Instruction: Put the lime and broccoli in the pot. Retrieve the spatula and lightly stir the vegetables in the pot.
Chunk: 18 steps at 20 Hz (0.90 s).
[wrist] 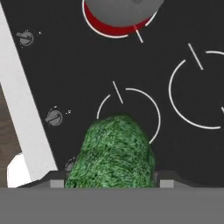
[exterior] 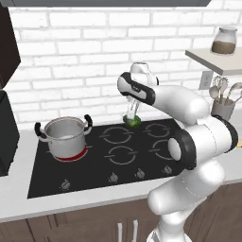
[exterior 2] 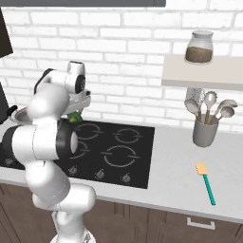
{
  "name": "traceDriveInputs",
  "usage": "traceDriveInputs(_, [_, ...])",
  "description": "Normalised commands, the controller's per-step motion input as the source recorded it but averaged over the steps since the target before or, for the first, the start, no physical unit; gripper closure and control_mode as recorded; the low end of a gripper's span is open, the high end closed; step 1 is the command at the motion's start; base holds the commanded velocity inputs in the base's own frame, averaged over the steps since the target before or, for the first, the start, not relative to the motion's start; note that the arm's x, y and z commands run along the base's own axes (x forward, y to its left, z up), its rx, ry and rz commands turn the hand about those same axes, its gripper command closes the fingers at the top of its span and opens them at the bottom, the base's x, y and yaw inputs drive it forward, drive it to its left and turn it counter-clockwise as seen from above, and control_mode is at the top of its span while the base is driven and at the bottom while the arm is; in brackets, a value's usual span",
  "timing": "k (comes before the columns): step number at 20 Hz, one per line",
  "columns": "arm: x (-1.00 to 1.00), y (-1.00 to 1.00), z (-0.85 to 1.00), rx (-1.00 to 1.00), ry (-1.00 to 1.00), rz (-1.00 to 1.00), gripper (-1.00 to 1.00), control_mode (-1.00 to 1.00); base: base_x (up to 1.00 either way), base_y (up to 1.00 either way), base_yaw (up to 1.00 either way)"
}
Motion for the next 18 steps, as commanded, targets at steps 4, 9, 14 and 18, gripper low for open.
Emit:
traceDriveInputs(4, [0.04,1.0,0.03,-0.08,0.0,0.08,1.0,-1.0,0.0,0.0,0.0])
traceDriveInputs(9, [0.18,1.0,0.22,-0.01,0.0,0.03,1.0,-1.0,0.0,0.0,0.0])
traceDriveInputs(14, [0.2,1.0,0.32,0.0,0.0,0.06,1.0,-1.0,0.0,0.0,0.0])
traceDriveInputs(18, [0.47,1.0,-0.02,0.0,0.0,0.09,1.0,-1.0,0.0,0.0,0.0])
